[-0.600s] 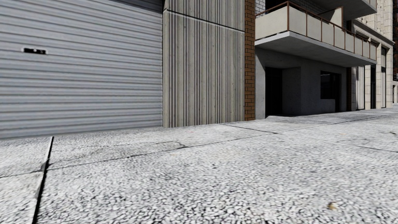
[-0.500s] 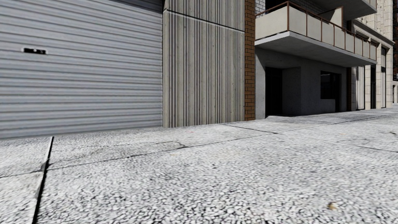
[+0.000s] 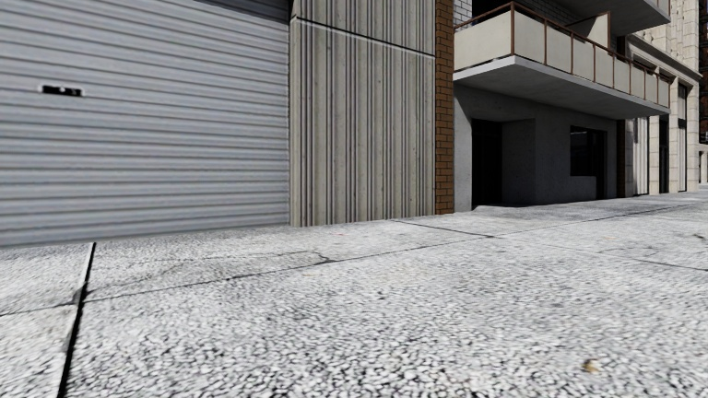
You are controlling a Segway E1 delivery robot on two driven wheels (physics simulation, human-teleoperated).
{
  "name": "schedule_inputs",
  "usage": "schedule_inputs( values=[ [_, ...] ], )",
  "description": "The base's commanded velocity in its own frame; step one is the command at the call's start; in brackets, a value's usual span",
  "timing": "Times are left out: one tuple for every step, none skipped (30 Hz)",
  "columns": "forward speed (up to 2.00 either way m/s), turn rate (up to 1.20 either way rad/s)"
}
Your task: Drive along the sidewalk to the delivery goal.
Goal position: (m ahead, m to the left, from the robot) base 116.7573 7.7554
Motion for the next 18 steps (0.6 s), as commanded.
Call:
schedule_inputs(
  values=[
    [0.00, 0.00],
    [0.00, 0.00],
    [0.00, 0.00],
    [0.00, 0.00],
    [0.00, 0.00],
    [0.00, 0.00],
    [0.00, 0.00],
    [0.00, 0.00],
    [0.00, 0.00],
    [0.00, 0.00],
    [0.00, 0.00],
    [0.00, 0.00],
    [1.59, 0.00],
    [1.59, 0.00],
    [2.00, 0.00],
    [2.00, 0.00],
    [2.00, 0.00],
    [2.00, 0.00]
  ],
)
